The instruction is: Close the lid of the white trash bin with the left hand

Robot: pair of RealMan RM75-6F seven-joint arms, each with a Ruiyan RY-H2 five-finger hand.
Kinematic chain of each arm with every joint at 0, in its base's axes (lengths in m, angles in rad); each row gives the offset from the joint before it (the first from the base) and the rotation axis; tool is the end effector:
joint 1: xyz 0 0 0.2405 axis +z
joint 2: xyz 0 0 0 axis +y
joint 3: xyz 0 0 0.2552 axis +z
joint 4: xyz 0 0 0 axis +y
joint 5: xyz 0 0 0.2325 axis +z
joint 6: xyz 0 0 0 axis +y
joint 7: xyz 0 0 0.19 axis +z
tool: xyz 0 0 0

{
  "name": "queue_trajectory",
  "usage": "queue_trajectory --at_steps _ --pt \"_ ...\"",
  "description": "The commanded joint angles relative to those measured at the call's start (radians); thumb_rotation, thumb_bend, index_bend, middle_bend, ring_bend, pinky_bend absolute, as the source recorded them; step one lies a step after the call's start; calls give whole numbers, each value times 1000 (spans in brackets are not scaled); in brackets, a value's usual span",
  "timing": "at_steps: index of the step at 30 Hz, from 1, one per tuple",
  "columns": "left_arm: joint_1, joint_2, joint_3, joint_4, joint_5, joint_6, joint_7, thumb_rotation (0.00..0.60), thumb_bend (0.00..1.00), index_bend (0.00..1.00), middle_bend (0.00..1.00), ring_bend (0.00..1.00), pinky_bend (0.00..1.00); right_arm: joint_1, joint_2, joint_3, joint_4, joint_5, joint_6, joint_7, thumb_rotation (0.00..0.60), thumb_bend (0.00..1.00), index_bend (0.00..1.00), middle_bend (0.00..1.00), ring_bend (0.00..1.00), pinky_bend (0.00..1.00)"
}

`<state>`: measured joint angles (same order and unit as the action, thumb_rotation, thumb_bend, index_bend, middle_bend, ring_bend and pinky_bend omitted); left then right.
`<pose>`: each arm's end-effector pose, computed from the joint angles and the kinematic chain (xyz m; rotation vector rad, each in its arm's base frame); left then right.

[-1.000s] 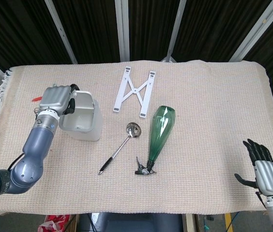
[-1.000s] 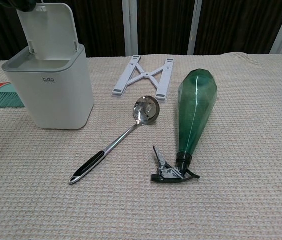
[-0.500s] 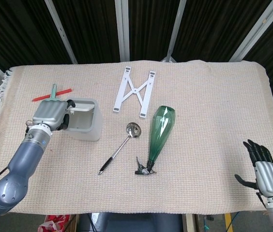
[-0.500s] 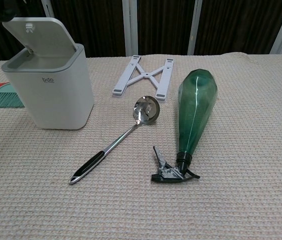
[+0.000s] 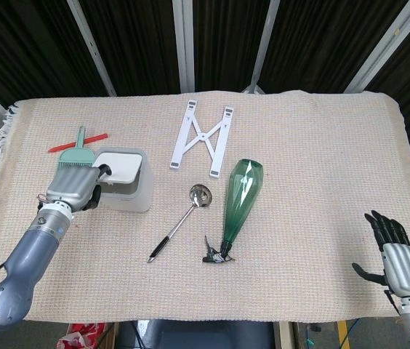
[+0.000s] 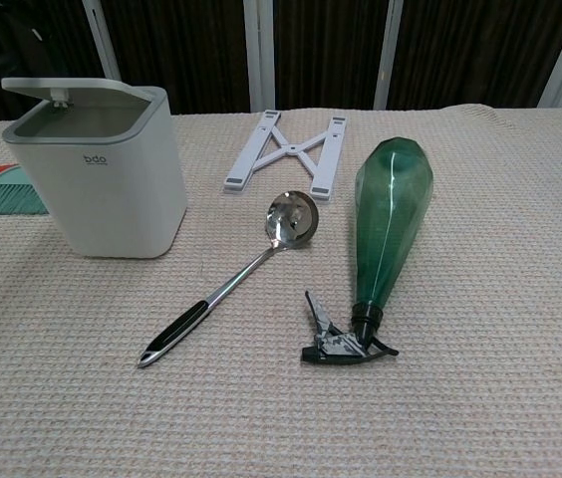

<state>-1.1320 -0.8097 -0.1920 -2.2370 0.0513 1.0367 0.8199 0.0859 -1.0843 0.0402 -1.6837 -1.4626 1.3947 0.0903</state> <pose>-0.0888 0.3702 0.1102 -1.7254 -1.0472 -0.4508 -0.3197 -0.2248 0.1265 1.3625 -1.0927 0.9230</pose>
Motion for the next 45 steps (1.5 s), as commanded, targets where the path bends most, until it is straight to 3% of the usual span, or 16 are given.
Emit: queue_trajectory --at_steps 1,15,34,42,45 --pt "8 -15 22 -6 21 17 -1 600 702 254 1000 847 936 0 1 1 1 1 -1 2 600 228 0 0 0 0" --pt "33 -82 59 22 111 64 -43 600 702 252 1000 847 936 -1 1 -2 -2 -6 3 -1 600 228 0 0 0 0" --pt "31 -149 99 41 128 79 -42 600 704 253 1000 847 937 -2 2 -1 -3 -6 3 2 600 227 0 0 0 0" --pt "34 -116 65 14 162 103 -81 600 696 238 1000 836 936 -3 3 -2 -4 -8 3 4 600 228 0 0 0 0" --pt "48 -77 34 -21 194 110 -125 600 620 187 938 735 888 -3 4 -2 -4 -7 3 4 600 228 0 0 0 0"
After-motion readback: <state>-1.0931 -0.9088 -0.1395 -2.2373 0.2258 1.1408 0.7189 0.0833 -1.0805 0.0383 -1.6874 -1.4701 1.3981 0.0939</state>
